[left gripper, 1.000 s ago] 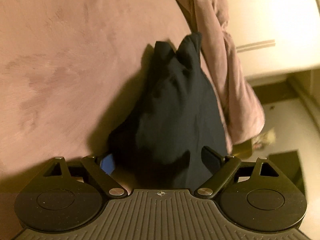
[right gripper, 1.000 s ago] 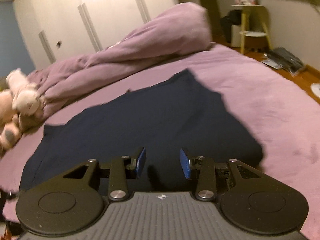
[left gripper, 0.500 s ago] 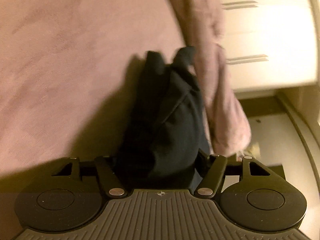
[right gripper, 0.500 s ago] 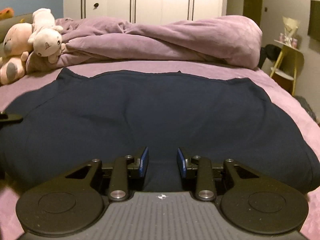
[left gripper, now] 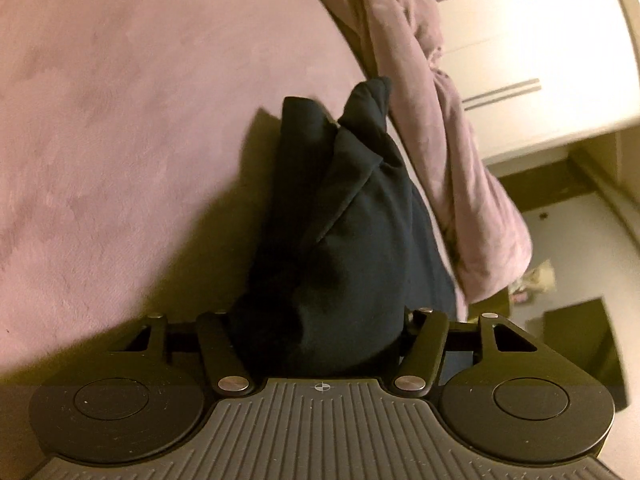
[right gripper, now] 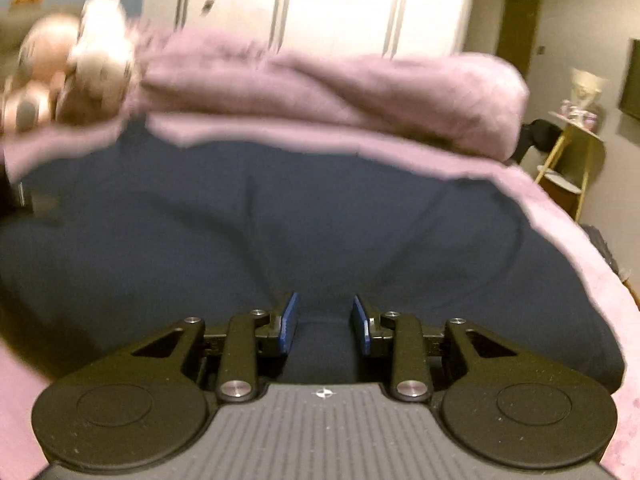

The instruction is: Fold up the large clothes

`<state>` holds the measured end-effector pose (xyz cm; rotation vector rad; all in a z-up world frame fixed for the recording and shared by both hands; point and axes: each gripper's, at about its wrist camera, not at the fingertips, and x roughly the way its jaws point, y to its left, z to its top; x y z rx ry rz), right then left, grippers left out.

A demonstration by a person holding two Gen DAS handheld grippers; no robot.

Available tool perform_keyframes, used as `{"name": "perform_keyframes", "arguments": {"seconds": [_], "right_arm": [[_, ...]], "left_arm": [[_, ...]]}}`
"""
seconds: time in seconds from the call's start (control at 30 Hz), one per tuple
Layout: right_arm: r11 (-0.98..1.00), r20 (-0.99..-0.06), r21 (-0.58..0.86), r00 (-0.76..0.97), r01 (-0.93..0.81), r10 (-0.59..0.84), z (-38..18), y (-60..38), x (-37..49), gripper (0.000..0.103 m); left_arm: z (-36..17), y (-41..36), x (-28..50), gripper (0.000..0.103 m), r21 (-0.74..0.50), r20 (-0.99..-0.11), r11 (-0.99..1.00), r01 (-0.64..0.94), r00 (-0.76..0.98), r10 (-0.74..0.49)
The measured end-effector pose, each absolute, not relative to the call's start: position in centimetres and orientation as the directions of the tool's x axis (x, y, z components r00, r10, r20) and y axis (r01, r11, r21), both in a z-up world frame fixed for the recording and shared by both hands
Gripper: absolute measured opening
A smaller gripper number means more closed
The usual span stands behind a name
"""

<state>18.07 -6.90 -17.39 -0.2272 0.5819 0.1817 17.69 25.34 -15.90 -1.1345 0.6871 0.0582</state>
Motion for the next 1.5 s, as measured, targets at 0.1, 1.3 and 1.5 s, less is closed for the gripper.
{"name": "perform_keyframes", "arguments": {"seconds": [0.1,1.3,1.5], "right_arm": [[0.957,-0.571,-0.16,0.814,-0.24,0.109,-16.6,-6.7,18.4,0.027],[0.943,-0.541,0.264,0.84,0.202,-0.028,-15.2,-31.9,14.1,0.039],[0.938,-0.532,0.28,0.846,0.204,-0.025,-14.6,-32.4,14.8,0.039]], "left_arm": [[-15.1,25.2,18.0,0.061,-0.801,-0.543,0.459,-0.385,0.79,-0.285],[-8.2,-9.1,26.9,0.068,-0.248,-0.599,0.94,0.235,0.725,-0.34],[-5.5,-8.4,23.5,0.084,-0.273,-0.553,0.915,0.296,0.73,-0.401]]}}
